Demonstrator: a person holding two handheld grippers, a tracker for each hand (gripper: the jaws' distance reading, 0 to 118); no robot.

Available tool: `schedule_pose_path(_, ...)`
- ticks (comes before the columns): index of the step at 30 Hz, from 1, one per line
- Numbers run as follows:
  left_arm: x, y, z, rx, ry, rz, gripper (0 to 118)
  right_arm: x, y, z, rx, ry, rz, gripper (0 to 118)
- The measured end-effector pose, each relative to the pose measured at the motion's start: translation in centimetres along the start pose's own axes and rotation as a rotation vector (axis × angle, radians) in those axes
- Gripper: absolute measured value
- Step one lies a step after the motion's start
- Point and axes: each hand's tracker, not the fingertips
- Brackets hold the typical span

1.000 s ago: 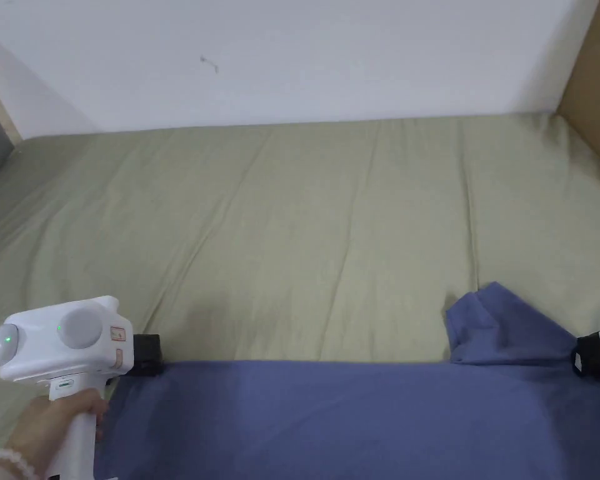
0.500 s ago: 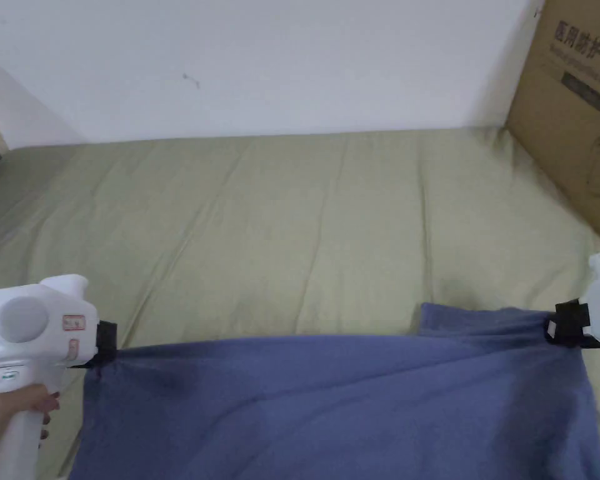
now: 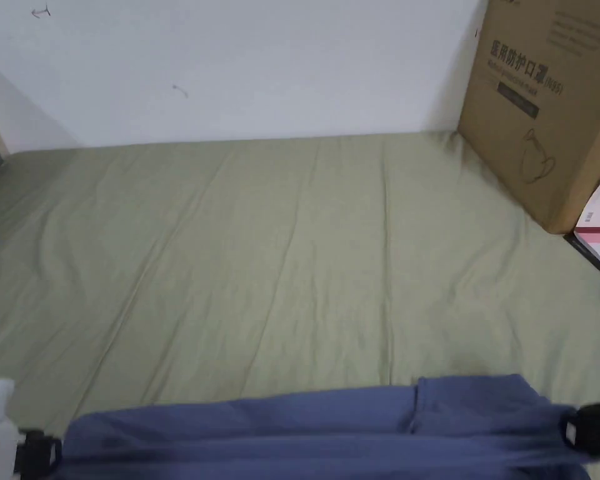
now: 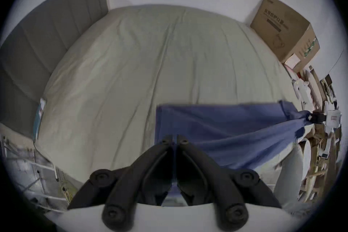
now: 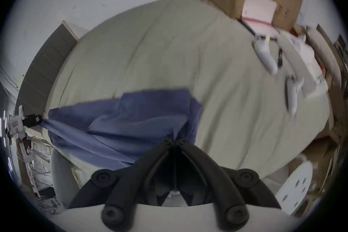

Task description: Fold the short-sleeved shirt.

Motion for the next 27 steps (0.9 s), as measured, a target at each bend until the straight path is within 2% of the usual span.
schedule_pose_path(4,-1.1,-4.0,-2.0,-0.070,-0.016,0.061,2,0.9,-3.1,-2.2,-0.045,-0.005,-0.039,0)
schedule_pose_path(7,-1.4,-4.7,-2.4,-0.063,-0.027,0.086,6,0.9,-3.2,-2.4,-0.009,0.002,-0.079,0)
schedule_pose_path(8,-1.1,-4.4,-2.2,-0.056,-0.017,0.088,23,0.7,-3.0,-2.1,-0.005,-0.002,-0.080,13)
schedule_pose_path(9,-0.9,-4.1,-1.9,-0.053,0.024,0.080,47,0.3,-2.7,-1.7,0.006,-0.023,-0.072,32)
schedule_pose_path(11,-0.9,-3.5,-0.9,0.001,0.053,0.049,104,-0.7,-2.2,-0.5,0.038,-0.093,-0.004,85)
schedule_pose_path(12,-0.6,-3.2,0.2,0.045,0.041,0.046,107,-1.4,-2.0,0.3,0.064,-0.094,0.023,86)
schedule_pose_path(16,-0.8,-1.8,2.7,0.120,-0.008,0.104,100,-4.5,-0.6,2.6,0.132,-0.057,0.072,84)
schedule_pose_path(17,-1.0,-1.8,3.0,0.134,-0.046,0.122,80,-5.5,-0.4,2.8,0.158,-0.044,0.097,73)
schedule_pose_path(18,-1.2,-1.6,3.2,0.147,-0.086,0.145,49,-6.8,-0.2,3.1,0.193,-0.035,0.115,56)
schedule_pose_path(19,-1.3,-1.6,2.9,0.139,-0.112,0.163,14,-8.0,0.2,2.9,0.206,-0.037,0.126,30)
schedule_pose_path(20,-1.3,-1.8,2.6,0.142,-0.110,0.187,1,-9.2,0.3,2.6,0.231,-0.038,0.134,0)
schedule_pose_path(24,-2.2,-3.0,1.3,0.134,-0.114,0.216,0,-14.1,0.3,0.0,0.268,-0.028,0.111,0)
schedule_pose_path(26,-3.3,-3.6,1.1,0.132,-0.167,0.285,1,-16.1,0.2,-1.3,0.219,0.025,0.127,0)
schedule_pose_path(27,-4.2,-4.0,1.0,0.133,-0.194,0.318,11,-17.3,-0.1,-2.3,0.210,0.054,0.133,0)
